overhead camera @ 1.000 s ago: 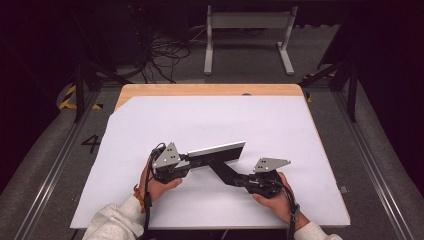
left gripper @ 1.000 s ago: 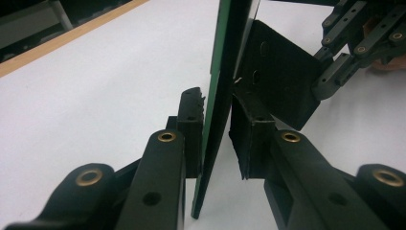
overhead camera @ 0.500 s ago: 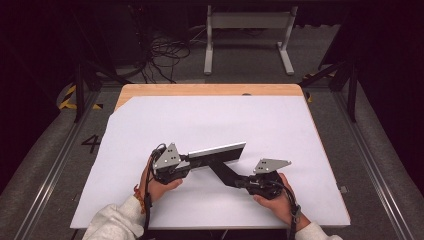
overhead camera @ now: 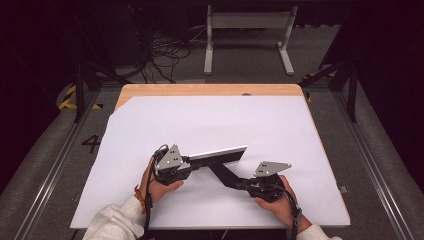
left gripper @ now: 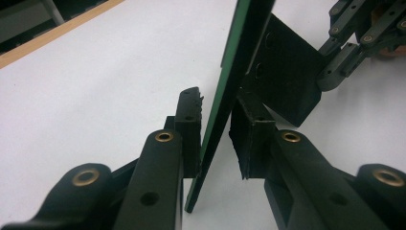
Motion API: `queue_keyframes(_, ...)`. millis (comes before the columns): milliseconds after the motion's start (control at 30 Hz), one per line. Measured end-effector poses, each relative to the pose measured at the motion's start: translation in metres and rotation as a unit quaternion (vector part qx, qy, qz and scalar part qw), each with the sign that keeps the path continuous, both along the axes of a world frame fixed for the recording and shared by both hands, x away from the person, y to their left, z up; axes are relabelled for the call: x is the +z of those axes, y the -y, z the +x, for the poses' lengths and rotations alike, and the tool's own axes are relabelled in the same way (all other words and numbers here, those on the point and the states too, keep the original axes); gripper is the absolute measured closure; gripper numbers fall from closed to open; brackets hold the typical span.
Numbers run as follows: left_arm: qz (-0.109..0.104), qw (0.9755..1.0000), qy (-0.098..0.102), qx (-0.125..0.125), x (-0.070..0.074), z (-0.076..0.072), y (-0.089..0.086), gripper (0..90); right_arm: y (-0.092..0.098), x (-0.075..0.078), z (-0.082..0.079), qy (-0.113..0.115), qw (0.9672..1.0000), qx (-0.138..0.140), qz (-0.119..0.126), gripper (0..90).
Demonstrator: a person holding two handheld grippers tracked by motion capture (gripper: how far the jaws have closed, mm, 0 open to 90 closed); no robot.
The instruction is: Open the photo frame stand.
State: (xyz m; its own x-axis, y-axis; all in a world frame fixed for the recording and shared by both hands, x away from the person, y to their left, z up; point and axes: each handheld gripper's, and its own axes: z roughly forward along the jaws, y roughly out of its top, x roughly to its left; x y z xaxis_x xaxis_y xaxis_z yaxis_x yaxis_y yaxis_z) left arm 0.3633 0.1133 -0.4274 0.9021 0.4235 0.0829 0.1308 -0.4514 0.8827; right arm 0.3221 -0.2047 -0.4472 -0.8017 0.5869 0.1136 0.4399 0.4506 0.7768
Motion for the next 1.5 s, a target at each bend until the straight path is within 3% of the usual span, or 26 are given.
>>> queue_keyframes(400,0.013,0.9999,0.009,0.002,0.0,-0.003,0.002,74.6,0.0,-0.003,-0.002,0.011,0.9999,-0.001,-0.007,82.1)
queue_keyframes(600,0.015,0.9998,0.009,0.001,0.0,-0.003,0.003,74.7,-0.003,0.0,-0.008,0.043,0.9986,-0.008,-0.031,79.4)
queue_keyframes(733,0.019,0.9997,0.013,0.003,0.001,-0.004,0.002,74.6,0.008,0.01,-0.007,0.048,0.9987,-0.019,-0.003,76.5)
queue_keyframes(833,0.014,0.9998,0.017,0.001,0.002,-0.005,0.0,75.1,0.016,0.022,-0.006,0.065,0.9972,-0.031,0.02,78.5)
queue_keyframes(967,0.004,0.9998,0.02,0.003,0.005,-0.008,-0.004,75.5,0.018,0.029,-0.007,0.09,0.9946,-0.049,0.017,83.4)
queue_keyframes(1000,0.004,0.9997,0.022,0.002,0.006,-0.008,-0.005,75.9,0.017,0.032,-0.006,0.111,0.9919,-0.061,0.012,86.2)
queue_keyframes(1233,-0.009,0.9995,0.029,-0.001,0.012,-0.012,-0.01,76.8,0.008,0.036,0.005,0.128,0.9887,-0.074,0.024,89.8)
queue_keyframes(1367,-0.011,0.9996,0.027,-0.001,0.012,-0.012,-0.01,76.9,-0.001,0.037,0.01,0.147,0.9858,-0.08,0.011,90.0)
queue_keyframes(1500,-0.01,0.9996,0.028,0.0,0.012,-0.012,-0.009,77.5,-0.004,0.037,0.015,0.15,0.9849,-0.086,0.011,90.0)
